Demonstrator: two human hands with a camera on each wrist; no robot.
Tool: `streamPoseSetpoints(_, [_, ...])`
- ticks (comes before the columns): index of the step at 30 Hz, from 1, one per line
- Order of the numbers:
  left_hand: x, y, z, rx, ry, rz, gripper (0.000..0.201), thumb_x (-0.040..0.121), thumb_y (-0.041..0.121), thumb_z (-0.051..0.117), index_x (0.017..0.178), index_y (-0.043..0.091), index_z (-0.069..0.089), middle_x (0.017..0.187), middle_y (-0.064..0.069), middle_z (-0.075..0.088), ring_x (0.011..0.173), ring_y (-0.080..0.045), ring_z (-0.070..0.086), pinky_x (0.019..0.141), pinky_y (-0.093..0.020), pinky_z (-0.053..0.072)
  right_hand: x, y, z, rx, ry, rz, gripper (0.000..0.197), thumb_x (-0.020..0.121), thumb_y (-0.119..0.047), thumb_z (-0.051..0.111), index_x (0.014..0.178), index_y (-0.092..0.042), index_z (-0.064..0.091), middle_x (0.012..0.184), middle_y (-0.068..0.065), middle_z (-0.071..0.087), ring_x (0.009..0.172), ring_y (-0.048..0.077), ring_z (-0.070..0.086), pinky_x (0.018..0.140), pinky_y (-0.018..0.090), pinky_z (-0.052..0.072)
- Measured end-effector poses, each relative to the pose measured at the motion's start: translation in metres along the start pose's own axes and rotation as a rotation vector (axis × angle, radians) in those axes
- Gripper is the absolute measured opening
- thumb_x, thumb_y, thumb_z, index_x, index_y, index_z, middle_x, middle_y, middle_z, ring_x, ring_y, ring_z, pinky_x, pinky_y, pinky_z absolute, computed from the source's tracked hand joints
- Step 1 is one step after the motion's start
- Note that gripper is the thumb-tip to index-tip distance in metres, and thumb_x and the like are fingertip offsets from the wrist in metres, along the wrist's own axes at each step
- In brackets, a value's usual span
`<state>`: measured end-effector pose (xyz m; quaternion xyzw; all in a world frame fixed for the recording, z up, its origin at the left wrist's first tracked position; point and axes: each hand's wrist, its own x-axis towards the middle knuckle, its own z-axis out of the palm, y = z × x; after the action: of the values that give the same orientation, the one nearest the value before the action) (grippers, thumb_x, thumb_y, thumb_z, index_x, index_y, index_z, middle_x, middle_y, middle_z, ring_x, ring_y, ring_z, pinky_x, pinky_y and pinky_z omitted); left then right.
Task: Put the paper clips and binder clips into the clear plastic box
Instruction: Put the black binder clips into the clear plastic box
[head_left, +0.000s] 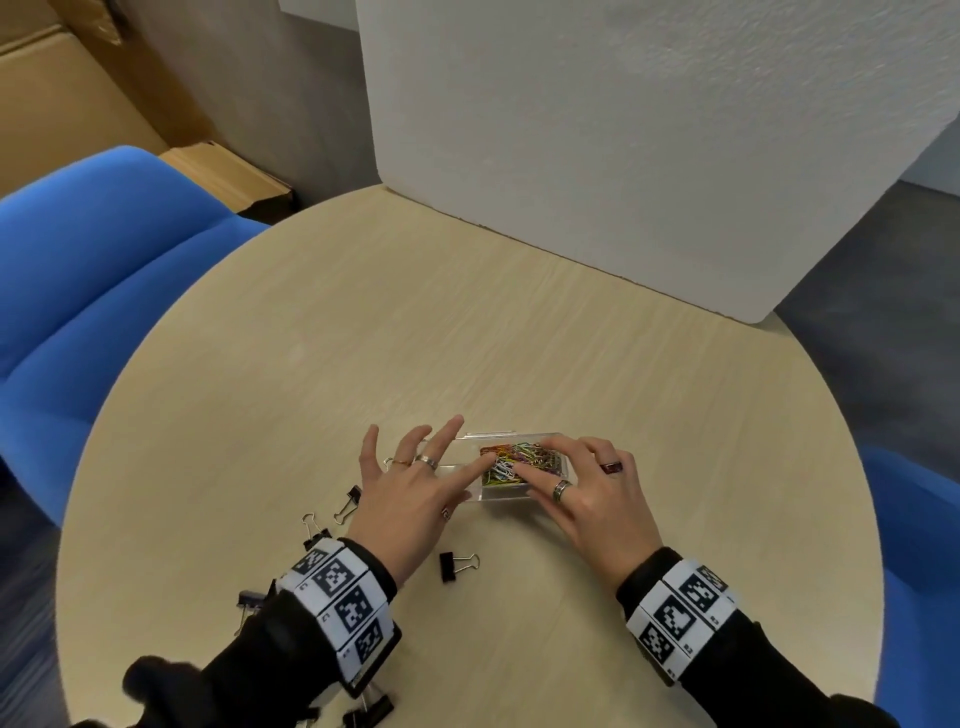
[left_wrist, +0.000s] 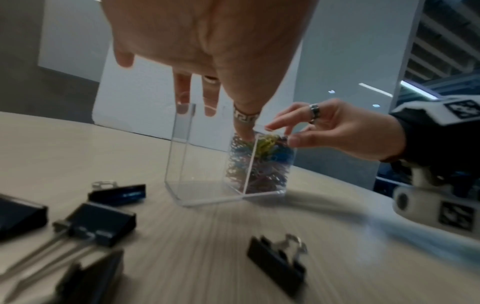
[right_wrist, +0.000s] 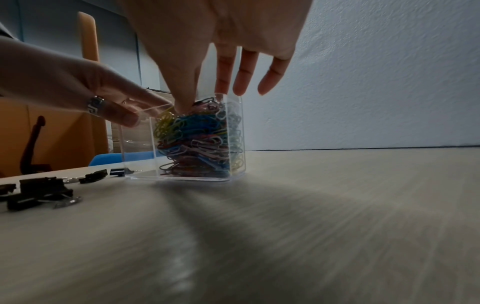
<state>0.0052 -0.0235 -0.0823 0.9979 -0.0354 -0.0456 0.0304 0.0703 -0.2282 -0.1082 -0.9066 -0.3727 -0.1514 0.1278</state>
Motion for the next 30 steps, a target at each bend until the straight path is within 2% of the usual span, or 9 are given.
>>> streamPoseSetpoints(3, [0.003, -0.008, -0.011, -0.099, -0.061, -0.018, 0.067, 0.069, 0.048, 0.073, 0.125, 0.052, 0.037, 0.135, 0.004, 0.056, 0.111, -0.025, 0.062, 0.095, -0.063, 0.035, 0.004, -0.005, -0.004, 0.047, 0.005, 0.044, 0.038, 0.082, -0.040, 0.049, 0.120, -0.036, 0.053, 0.114, -0.003, 0.056, 0.099, 0.017, 0.045, 0.076, 0.033, 0.035])
streamPoseSetpoints(6, [0.004, -0.026, -0.024, -0.282, -0.062, -0.084, 0.055, 0.076, 0.067, 0.031, 0.130, 0.055, 0.029, 0.148, 0.014, 0.037, 0.132, -0.020, 0.040, 0.109, -0.057, 0.018, 0.005, -0.011, -0.010, 0.048, 0.026, 0.098, 0.044, 0.080, -0.044, 0.048, 0.123, -0.033, 0.047, 0.116, -0.007, 0.046, 0.100, 0.016, 0.044, 0.078, 0.031, 0.036])
streamPoseSetpoints(8, [-0.001, -0.042, -0.028, -0.363, -0.014, -0.101, 0.061, 0.073, 0.070, 0.019, 0.129, 0.054, 0.037, 0.148, 0.018, 0.033, 0.136, -0.016, 0.031, 0.113, -0.050, 0.010, 0.004, -0.018, -0.013, 0.067, 0.048, 0.118, 0.044, 0.080, -0.043, 0.051, 0.121, -0.030, 0.049, 0.115, -0.007, 0.048, 0.101, 0.016, 0.045, 0.079, 0.030, 0.035])
streamPoseSetpoints(11, [-0.010, -0.066, -0.038, -0.384, -0.008, -0.108, 0.052, 0.081, 0.066, 0.031, 0.127, 0.049, 0.045, 0.143, 0.019, 0.039, 0.135, -0.012, 0.032, 0.114, -0.046, 0.008, 0.002, -0.025, -0.016, 0.104, 0.066, 0.204, 0.040, 0.077, -0.042, 0.053, 0.112, -0.024, 0.056, 0.106, -0.002, 0.061, 0.099, 0.016, 0.046, 0.079, 0.029, 0.032])
streamPoseSetpoints(13, [-0.019, -0.082, -0.043, -0.371, -0.012, -0.120, 0.037, 0.091, 0.049, 0.045, 0.127, 0.046, 0.047, 0.141, 0.017, 0.042, 0.133, -0.011, 0.034, 0.114, -0.045, 0.011, 0.000, -0.030, -0.019, 0.101, 0.071, 0.281, 0.034, 0.076, -0.043, 0.053, 0.101, -0.022, 0.063, 0.099, -0.001, 0.064, 0.096, 0.016, 0.046, 0.075, 0.028, 0.030])
streamPoseSetpoints(19, [-0.066, -0.125, -0.039, -0.370, -0.157, -0.056, 0.037, 0.092, 0.039, 0.050, 0.129, 0.043, 0.045, 0.132, 0.015, 0.051, 0.124, -0.011, 0.045, 0.109, -0.039, 0.024, -0.018, -0.080, -0.011, 0.200, -0.087, 0.288, 0.027, 0.079, -0.042, 0.050, 0.088, -0.024, 0.068, 0.085, -0.005, 0.064, 0.085, 0.011, 0.050, 0.070, 0.024, 0.026])
streamPoseSetpoints(23, [-0.092, -0.150, -0.021, -0.351, -0.299, -0.002, 0.043, 0.089, 0.035, 0.055, 0.131, 0.041, 0.044, 0.132, 0.012, 0.051, 0.122, -0.012, 0.047, 0.103, -0.034, 0.036, -0.024, -0.117, 0.010, 0.277, -0.351, 0.319, 0.032, 0.079, -0.036, 0.063, 0.108, -0.023, 0.065, 0.107, -0.001, 0.060, 0.097, 0.021, 0.057, 0.086, 0.032, 0.045])
streamPoseSetpoints(26, [-0.106, -0.160, -0.007, -0.361, -0.411, 0.003, 0.052, 0.085, 0.033, 0.061, 0.132, 0.037, 0.042, 0.129, 0.010, 0.049, 0.119, -0.011, 0.046, 0.098, -0.029, 0.041, -0.022, -0.135, 0.020, 0.288, -0.523, 0.398, 0.050, 0.085, -0.029, 0.061, 0.133, -0.024, 0.047, 0.134, -0.003, 0.042, 0.119, 0.021, 0.038, 0.104, 0.030, 0.032])
streamPoseSetpoints(30, [-0.119, -0.160, 0.011, -0.376, -0.489, 0.039, 0.053, 0.082, 0.022, 0.062, 0.131, 0.031, 0.042, 0.123, 0.009, 0.047, 0.114, -0.010, 0.044, 0.093, -0.024, 0.043, -0.018, -0.145, 0.028, 0.262, -0.500, 0.431, 0.044, 0.087, -0.020, 0.058, 0.131, -0.021, 0.049, 0.131, -0.002, 0.046, 0.117, 0.020, 0.036, 0.104, 0.027, 0.033])
